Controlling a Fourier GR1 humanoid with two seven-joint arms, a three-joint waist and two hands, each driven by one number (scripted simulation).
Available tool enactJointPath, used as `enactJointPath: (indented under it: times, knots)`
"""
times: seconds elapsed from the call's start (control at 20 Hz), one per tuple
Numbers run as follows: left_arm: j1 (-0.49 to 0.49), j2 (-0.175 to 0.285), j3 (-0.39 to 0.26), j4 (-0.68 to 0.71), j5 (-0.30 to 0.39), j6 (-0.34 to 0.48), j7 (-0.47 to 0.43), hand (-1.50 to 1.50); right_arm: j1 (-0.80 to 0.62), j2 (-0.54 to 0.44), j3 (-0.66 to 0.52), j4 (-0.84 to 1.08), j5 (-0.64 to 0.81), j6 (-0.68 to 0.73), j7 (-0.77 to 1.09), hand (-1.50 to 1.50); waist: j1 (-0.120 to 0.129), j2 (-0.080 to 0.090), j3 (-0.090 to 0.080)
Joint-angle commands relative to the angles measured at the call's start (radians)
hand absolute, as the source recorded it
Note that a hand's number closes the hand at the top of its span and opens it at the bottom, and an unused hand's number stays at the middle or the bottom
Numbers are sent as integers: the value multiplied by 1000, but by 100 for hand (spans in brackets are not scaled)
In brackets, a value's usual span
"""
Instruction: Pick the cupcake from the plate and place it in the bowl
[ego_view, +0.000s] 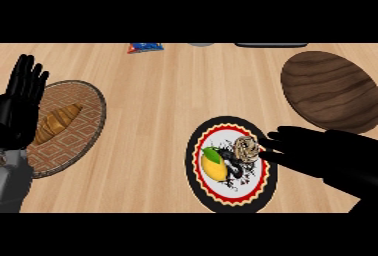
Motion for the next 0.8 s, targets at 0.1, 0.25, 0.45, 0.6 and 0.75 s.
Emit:
enactJointPath:
  times: [0.1, 0.25, 0.45, 0.6, 0.75]
  knots:
    - [20, -5, 26, -33, -6, -26, 20, 0, -45, 160, 99, 103, 161, 2, 24, -150, 4, 0, 0]
    - [-31, 11, 50, 2, -6, -45, 29, 0, 18, 179, 111, 163, 239, -68, -60, -150, -2, 0, 0]
    - [-23, -16, 56, 23, -23, -51, -4, 0, -1, 240, 119, 262, 324, -87, -67, -150, -1, 0, 0]
    - [-44, -7, 81, 106, -31, -81, -43, 0, -65, 236, 89, 399, 365, -126, -203, -150, 0, 1, 0]
    - [-24, -48, 48, -16, -62, -25, 33, 0, -52, 260, 67, 381, 395, -104, -196, -150, -1, -1, 0]
